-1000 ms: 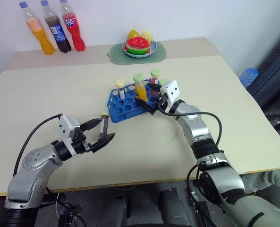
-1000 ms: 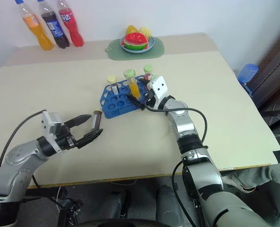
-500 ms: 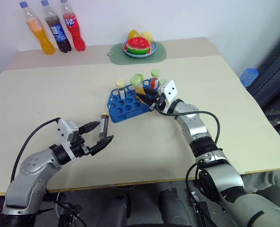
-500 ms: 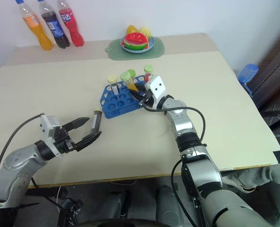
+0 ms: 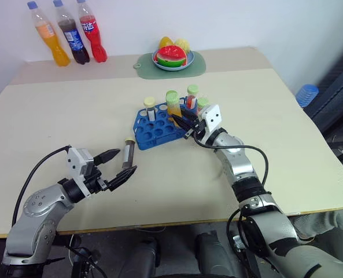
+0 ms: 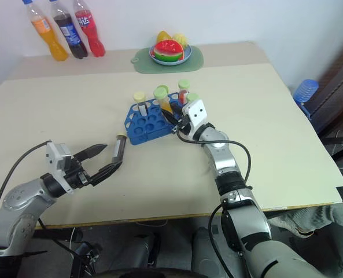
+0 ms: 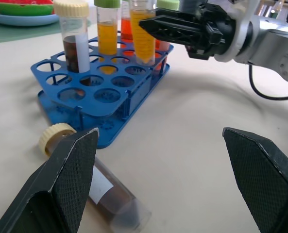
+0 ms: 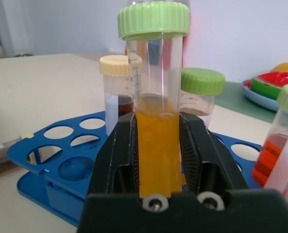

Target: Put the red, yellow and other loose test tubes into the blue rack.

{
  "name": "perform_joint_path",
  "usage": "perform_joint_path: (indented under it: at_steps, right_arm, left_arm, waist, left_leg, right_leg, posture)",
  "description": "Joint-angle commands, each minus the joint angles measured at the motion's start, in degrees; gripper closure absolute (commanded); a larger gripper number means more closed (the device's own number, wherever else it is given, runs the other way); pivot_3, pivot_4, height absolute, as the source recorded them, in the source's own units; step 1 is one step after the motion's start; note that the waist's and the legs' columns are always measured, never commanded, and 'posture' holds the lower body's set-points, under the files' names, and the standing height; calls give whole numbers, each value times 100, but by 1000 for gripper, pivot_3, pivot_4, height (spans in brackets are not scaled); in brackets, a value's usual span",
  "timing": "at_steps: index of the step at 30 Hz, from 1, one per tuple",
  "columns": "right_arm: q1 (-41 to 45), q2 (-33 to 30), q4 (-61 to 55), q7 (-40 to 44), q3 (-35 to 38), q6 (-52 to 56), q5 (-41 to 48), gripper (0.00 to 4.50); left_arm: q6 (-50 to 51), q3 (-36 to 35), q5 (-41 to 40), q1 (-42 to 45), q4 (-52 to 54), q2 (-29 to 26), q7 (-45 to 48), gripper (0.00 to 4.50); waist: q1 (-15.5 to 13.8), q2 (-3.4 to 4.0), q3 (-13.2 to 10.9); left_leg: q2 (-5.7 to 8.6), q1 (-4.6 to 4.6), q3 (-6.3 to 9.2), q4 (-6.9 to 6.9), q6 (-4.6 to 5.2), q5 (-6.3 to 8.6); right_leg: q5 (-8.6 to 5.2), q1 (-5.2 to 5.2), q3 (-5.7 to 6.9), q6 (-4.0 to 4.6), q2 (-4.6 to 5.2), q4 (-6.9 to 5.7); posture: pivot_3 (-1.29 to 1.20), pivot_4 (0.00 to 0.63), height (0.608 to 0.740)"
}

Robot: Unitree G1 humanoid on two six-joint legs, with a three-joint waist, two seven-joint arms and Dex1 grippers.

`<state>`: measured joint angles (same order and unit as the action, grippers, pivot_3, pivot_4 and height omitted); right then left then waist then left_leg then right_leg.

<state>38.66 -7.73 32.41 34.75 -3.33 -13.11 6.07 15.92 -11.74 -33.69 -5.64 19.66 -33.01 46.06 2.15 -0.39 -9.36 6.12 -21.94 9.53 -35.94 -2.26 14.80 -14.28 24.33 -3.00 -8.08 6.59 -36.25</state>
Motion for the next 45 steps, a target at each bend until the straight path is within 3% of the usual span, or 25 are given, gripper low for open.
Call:
perform_joint_path:
  at_steps: [1, 7, 14, 20, 26, 29, 32, 35, 38, 45]
  right_arm:
    - [-146, 21, -188, -201, 134, -68, 61, 3813]
    - [-204, 5, -111, -97, 123, -75, 184, 3813]
    - [-75, -97, 124, -343, 104, -377, -58, 288]
    - [-85, -211, 17, -332, 117, -447, -105, 288]
    - [-826, -1014, -1495, 725, -30, 546, 243, 288]
    - [-1528, -1689, -2594, 1306, -11, 1126, 538, 288]
    - [-1973, -2255, -3325, 1761, 136, 1470, 873, 288]
    - [-2121, -2679, -3587, 2067, 319, 1638, 1089, 288]
    - [-2121, -2912, -3585, 2149, 407, 1690, 1103, 288]
    - [-2212, -2848, -3765, 1996, 421, 1772, 1134, 288]
  left_arm:
    - [-116, -121, -6, 97, 27, 14, 11, 252]
    - [132, -40, -64, 267, 289, 50, -274, 252]
    - [377, -79, -123, 433, 393, 21, -424, 252]
    - [735, -185, -191, 989, 272, 37, -761, 252]
    - [1546, -523, 80, 686, 1376, 542, -2672, 252]
    - [2400, -687, -474, 624, 1784, 750, -3415, 252]
    - [4120, -1060, -1365, 980, 1793, 720, -4415, 252]
    - [5874, -1487, -1990, 1929, 1140, 513, -5058, 252]
    - [7487, -1756, -2110, 3191, 258, 512, -5308, 252]
    - [7658, -773, -2857, 4279, -1582, 3, -6054, 252]
  waist:
    - [-6, 0, 0]
    - [-15, -1, 0]
    - [27, -1, 0]
    - [25, -1, 0]
    - [14, -2, 1]
    - [-36, -2, 0]
    - [-117, -6, -2]
    - [-139, -9, -4]
    - [-167, -27, -10]
    - [-117, -37, -8]
  left_leg:
    - [0, 0, 0, 0, 0, 0]
    - [1, 0, 0, -2, 0, 0]
    - [0, 0, 0, 1, 0, 0]
    - [0, -1, 0, -1, 0, 0]
    - [0, -11, 1, -4, -6, -3]
    - [1, -14, -1, -6, -1, 1]
    - [0, -14, -2, -19, 15, 10]
    - [-1, -11, -1, -24, 13, 8]
    - [5, -9, 0, -32, 11, 7]
    - [3, -15, -1, -18, -19, -8]
  right_leg:
    - [0, 0, 0, 0, 0, 0]
    - [0, -2, 0, 0, 1, 0]
    - [0, 1, 0, 0, 0, 0]
    - [0, 1, 1, 0, -1, -1]
    - [0, 4, 0, -1, 1, 8]
    - [0, 4, 1, -2, 3, 9]
    - [0, 2, 1, -3, 2, 4]
    - [0, -2, 4, -3, -2, -3]
    - [0, -23, 23, -3, -6, -3]
    - [0, 7, 14, -5, 5, 1]
  posture:
    - [0, 150, 740]
    - [0, 150, 740]
    - [0, 150, 740]
    - [0, 150, 740]
    - [0, 150, 740]
    - [0, 150, 740]
    - [0, 150, 740]
    - [0, 150, 740]
    - [0, 150, 740]
    - [0, 150, 740]
